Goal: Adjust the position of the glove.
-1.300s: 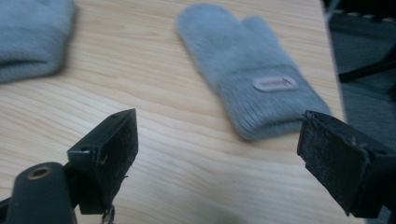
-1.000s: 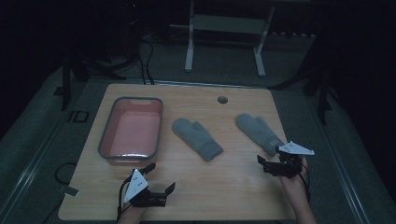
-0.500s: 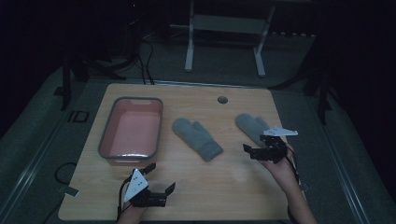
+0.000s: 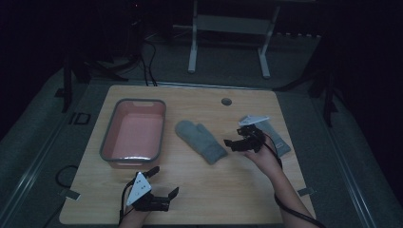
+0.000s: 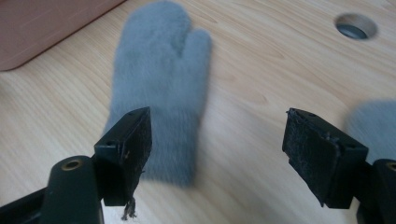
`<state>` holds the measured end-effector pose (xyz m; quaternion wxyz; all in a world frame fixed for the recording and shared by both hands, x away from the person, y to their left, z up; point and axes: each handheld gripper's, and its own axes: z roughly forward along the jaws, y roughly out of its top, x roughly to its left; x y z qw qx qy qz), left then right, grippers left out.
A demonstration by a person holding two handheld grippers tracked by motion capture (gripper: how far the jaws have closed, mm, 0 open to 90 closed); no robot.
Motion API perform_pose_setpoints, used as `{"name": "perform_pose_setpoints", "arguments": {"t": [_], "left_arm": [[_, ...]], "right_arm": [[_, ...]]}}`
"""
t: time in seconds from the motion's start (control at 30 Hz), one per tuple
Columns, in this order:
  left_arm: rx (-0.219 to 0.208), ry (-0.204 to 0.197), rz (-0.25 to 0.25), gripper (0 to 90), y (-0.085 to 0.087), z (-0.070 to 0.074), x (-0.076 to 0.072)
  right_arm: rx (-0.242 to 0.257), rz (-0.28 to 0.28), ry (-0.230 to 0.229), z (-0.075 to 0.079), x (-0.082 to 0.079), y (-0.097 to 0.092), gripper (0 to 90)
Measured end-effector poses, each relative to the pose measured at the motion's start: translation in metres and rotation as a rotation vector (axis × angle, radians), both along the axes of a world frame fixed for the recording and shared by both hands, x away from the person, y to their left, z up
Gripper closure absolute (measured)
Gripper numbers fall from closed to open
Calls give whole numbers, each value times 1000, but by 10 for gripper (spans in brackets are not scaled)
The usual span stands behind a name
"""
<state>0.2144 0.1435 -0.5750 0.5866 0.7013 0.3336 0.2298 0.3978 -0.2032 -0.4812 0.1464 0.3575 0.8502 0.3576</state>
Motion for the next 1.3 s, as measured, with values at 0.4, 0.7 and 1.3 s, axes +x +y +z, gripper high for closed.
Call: {"name": "perform_pose_setpoints", "arguments": {"t": [0.4,0.7,1.3], "left_arm": [[13,-7,-20,5,-1,0,-1],[10,-5,-26,5,-1,0,-1],[9,-4,-30,5,-1,0,-1]], "right_arm": [[-69,192,3,-17,25,71,376],[-130,288,1,-35,40,99,444],[-140,182,-12,-65,32,112,816]]}}
